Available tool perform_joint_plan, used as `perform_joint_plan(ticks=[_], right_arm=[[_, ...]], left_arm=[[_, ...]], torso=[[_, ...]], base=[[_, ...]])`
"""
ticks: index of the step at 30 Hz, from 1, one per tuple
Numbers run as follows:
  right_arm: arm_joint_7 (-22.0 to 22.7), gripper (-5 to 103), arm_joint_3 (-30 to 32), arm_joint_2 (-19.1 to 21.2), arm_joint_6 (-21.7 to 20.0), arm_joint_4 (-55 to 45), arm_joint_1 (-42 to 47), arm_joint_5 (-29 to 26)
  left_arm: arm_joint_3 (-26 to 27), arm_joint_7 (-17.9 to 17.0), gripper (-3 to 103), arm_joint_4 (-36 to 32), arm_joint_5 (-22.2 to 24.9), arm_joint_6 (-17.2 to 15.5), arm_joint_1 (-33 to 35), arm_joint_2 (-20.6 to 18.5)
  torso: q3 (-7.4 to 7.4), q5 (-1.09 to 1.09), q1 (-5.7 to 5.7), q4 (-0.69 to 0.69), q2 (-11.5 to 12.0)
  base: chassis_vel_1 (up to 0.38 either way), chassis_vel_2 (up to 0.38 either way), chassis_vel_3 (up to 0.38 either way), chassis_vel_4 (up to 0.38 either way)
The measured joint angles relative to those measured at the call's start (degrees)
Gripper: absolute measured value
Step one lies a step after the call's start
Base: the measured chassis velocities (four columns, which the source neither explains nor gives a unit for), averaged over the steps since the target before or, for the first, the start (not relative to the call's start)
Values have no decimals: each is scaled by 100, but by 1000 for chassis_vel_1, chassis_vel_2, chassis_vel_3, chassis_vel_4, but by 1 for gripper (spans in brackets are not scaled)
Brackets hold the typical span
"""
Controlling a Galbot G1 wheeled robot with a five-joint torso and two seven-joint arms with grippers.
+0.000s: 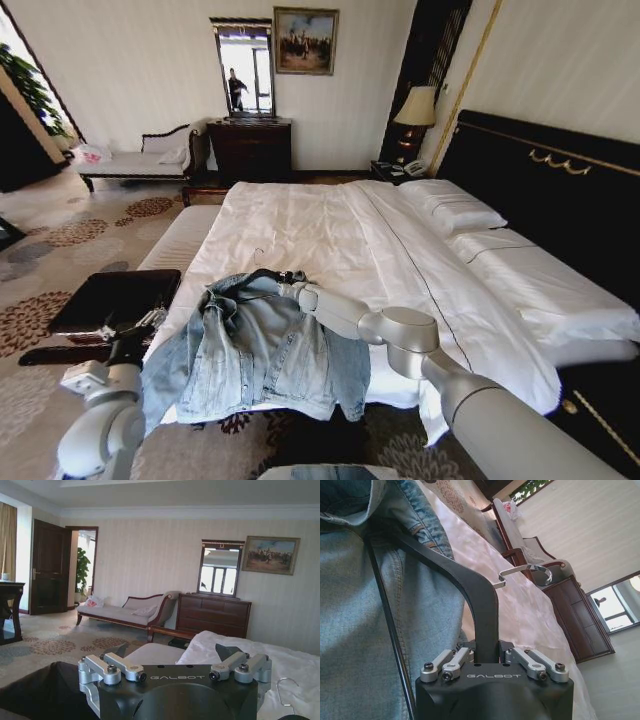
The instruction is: Pick up the clothes from the bed and hang them on the clothes hanger.
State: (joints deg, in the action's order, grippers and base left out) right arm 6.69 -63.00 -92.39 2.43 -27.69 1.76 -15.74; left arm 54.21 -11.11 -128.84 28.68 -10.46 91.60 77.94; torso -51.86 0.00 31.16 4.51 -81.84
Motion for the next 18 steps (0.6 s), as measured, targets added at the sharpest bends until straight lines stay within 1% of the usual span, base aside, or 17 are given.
perform_joint_plan(ticks=[6, 10, 16, 18], right_arm=[[-93, 23, -103, 6, -239, 21, -36, 15], [-183, 23, -119, 13, -316, 135, -21, 90], [-360, 23, -231, 18, -316, 176, -35, 149], [-437, 23, -270, 18, -246, 231, -36, 149]], left_arm=[[75, 10, 100, -11, 34, 29, 51, -15], [85, 12, 100, 12, 40, 41, 55, -22], [144, 14, 100, 37, 105, 49, 56, -45], [178, 14, 100, 47, 131, 56, 58, -53]], torso=[[0, 0, 0, 0, 0], [0, 0, 0, 1, 0], [1, 0, 0, 2, 0], [1, 1, -1, 1, 0]], base=[[0, 0, 0, 0], [0, 0, 0, 0], [0, 0, 0, 0], [0, 0, 0, 0]])
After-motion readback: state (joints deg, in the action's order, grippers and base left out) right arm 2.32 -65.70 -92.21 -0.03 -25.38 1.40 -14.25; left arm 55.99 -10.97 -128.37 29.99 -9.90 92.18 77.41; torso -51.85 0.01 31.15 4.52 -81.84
